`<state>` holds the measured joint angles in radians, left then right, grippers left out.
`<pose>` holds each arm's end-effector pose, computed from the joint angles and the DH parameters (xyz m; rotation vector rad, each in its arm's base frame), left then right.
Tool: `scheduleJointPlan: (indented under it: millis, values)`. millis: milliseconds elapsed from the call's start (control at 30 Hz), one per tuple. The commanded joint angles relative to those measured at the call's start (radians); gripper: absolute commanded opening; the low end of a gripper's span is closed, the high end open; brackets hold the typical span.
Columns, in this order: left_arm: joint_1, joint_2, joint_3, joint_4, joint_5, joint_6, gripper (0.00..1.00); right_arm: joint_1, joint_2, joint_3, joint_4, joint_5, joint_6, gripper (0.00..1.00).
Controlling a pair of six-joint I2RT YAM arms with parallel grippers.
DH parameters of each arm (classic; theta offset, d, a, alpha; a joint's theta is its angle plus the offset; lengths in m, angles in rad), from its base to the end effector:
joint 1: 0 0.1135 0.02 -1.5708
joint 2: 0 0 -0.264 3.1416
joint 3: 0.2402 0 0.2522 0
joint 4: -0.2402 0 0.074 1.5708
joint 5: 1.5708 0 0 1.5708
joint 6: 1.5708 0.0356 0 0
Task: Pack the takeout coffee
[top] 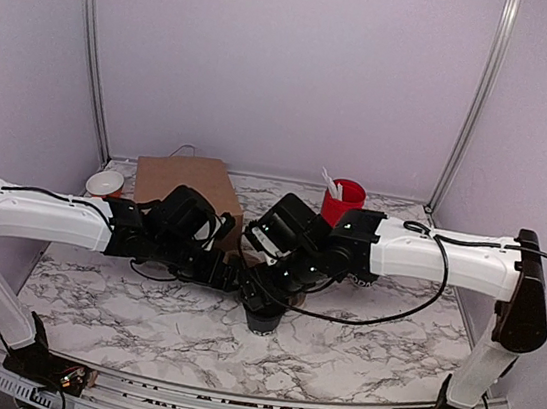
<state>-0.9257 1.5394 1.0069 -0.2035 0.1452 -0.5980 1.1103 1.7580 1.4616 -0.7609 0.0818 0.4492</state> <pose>0.1968 -0.2701 0.2314 0.4847 2.4401 -0.8920 0.1691 0.3344 0.2634 -0.8456 2.5534 0.4182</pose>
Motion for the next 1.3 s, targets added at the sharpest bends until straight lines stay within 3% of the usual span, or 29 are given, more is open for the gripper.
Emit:
scheduleJointPlan:
  millis: [0, 833, 1067, 1267]
  values:
    - [-0.012, 0.016, 0.034, -0.008, 0.016, 0.006, 0.93, -0.022, -0.070, -0.049, 0.168, -0.082, 0.053, 0.90]
    - [-0.032, 0.002, 0.056, -0.004, 0.006, 0.019, 0.95, -0.117, -0.268, -0.240, 0.277, -0.016, 0.157, 0.85]
    - [-0.043, 0.014, 0.079, 0.012, 0.010, 0.024, 0.96, -0.134, -0.383, -0.382, 0.271, -0.011, 0.190, 0.77]
    - [-0.059, 0.069, 0.116, 0.013, 0.024, 0.028, 0.94, -0.142, -0.446, -0.476, 0.290, -0.022, 0.239, 0.60]
